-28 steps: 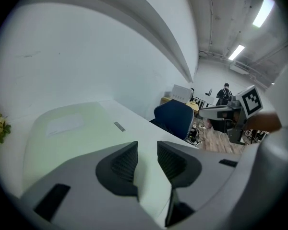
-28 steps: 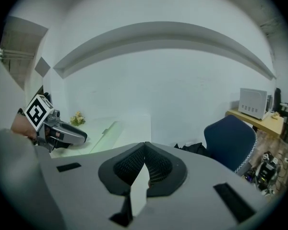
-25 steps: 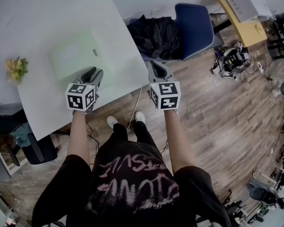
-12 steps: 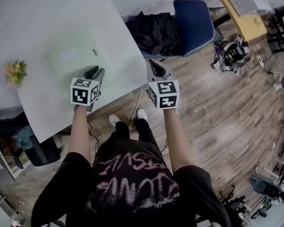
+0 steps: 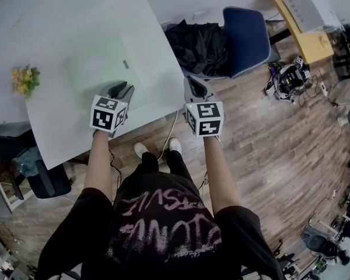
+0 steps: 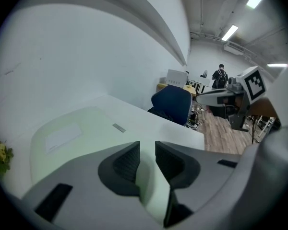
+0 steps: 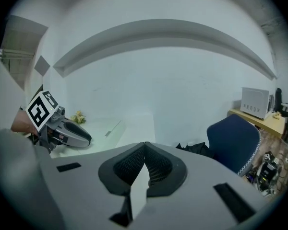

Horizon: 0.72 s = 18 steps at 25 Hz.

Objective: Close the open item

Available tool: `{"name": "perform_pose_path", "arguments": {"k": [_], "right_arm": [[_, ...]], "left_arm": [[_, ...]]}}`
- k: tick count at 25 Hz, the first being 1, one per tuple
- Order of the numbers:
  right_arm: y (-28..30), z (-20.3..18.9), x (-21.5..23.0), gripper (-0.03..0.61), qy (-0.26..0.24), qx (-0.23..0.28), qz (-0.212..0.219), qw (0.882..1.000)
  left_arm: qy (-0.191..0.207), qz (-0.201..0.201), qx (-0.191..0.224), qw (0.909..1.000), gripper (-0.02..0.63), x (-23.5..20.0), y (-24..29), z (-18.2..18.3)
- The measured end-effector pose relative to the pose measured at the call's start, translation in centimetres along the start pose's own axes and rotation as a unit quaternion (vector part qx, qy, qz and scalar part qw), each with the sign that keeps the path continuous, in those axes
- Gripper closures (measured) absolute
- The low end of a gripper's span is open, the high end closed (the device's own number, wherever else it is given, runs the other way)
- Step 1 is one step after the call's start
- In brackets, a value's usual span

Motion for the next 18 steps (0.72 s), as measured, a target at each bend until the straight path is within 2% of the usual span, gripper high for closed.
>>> {"name": "perform_pose_path", "arguments": {"k": [5, 9, 15, 18], "right_arm": [[0.4, 1.1, -0.9, 0.568, -0.012, 0.007, 0.017, 1.000], [1.4, 2.3, -2.6, 0.568, -0.028, 0.011, 0.039, 0.999], [2.8, 3.9, -5.7, 0.568, -0.055, 0.017, 0.079, 0.995], [3.4, 4.6, -7.5, 0.568, -0.069, 0.021, 0.100, 0.992]], "left_arm": [[-0.040, 0.016, 0.028, 0.9987, 0.515, -0.9, -2.1, -0.6], [-0.060, 0.045, 0.045, 0.9962, 0.518, -1.9, -4.1, -1.6], [-0.094, 0.087, 0.071, 0.9893, 0.525, -3.6, -7.5, -3.5], [-0.120, 0.110, 0.096, 0.9820, 0.535, -4.3, -9.7, -4.7]]}}
Point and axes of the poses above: the fingertips, and each gripper's own axes: y forward along the fingers, x to its right, z out of its top, the point moved 9 cm from there along -y, backward along the fingers, and after that the axes turned 6 degrees about -x, right-handed, at the moved point
